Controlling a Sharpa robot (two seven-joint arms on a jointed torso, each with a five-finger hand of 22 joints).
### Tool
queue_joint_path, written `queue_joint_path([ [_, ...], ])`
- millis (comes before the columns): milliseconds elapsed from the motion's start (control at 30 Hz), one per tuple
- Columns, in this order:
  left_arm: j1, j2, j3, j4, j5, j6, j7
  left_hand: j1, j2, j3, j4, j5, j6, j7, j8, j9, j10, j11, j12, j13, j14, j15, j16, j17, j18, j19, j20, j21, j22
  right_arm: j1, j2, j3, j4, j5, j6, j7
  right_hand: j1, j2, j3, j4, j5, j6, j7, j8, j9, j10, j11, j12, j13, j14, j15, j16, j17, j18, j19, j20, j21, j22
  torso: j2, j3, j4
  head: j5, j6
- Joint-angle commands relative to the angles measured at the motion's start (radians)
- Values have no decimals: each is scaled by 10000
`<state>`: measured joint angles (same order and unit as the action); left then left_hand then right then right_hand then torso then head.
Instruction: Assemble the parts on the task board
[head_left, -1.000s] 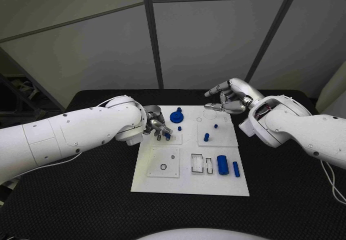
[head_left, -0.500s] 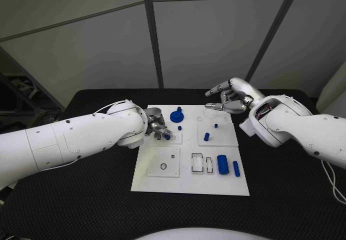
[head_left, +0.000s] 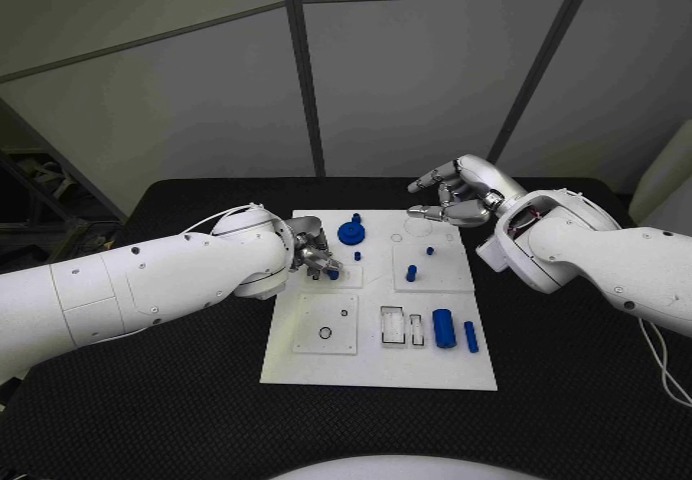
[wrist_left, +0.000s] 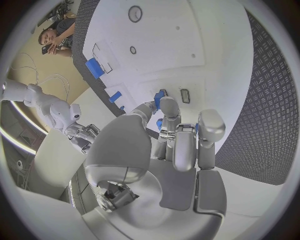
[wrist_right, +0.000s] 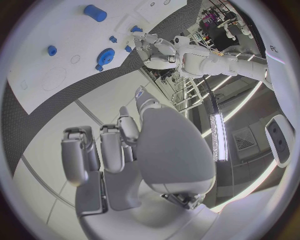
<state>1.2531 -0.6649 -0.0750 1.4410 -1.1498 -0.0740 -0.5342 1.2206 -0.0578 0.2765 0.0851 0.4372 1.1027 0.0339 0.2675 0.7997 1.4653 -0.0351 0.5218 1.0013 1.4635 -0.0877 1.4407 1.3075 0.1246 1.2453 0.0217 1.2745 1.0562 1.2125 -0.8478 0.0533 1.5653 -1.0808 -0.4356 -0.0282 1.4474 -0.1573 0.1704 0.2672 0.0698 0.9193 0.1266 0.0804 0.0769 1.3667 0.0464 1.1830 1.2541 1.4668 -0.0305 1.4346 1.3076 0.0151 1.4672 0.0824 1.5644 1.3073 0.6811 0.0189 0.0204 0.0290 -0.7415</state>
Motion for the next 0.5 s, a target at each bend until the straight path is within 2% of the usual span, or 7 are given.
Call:
queue_joint_path([
  [33, -11, -6, -4, 41, -168, 147, -24, -82, -10, 2176, -2120, 41, 70, 7, 24, 8, 141, -40, 45, 9, 720, -76, 35, 1150, -141, 53, -21, 39, 9, 21, 12, 8, 4, -27, 38, 87, 10, 59, 9, -49, 46, 63, -1, -6, -11, 16, -54, -6, -9, 472, -46, -53, 95, -151, 1036, -51, 64, 2635, -2, 0, -2, 15, -11],
  [500, -14, -50, -4, 91, -169, 391, -155, -102, -28, 2224, -2142, 56, 84, 1, 30, 31, 159, -47, 57, 27, 724, -80, 50, 1167, -149, 81, -25, 64, 53, 21, 8, 8, 6, -27, 80, 77, 10, 59, 9, -49, 46, 63, -1, -6, -11, 16, -54, -6, -9, 472, -46, -53, 95, -151, 1036, -51, 64, 2635, -1, 1, -1, 22, -43],
])
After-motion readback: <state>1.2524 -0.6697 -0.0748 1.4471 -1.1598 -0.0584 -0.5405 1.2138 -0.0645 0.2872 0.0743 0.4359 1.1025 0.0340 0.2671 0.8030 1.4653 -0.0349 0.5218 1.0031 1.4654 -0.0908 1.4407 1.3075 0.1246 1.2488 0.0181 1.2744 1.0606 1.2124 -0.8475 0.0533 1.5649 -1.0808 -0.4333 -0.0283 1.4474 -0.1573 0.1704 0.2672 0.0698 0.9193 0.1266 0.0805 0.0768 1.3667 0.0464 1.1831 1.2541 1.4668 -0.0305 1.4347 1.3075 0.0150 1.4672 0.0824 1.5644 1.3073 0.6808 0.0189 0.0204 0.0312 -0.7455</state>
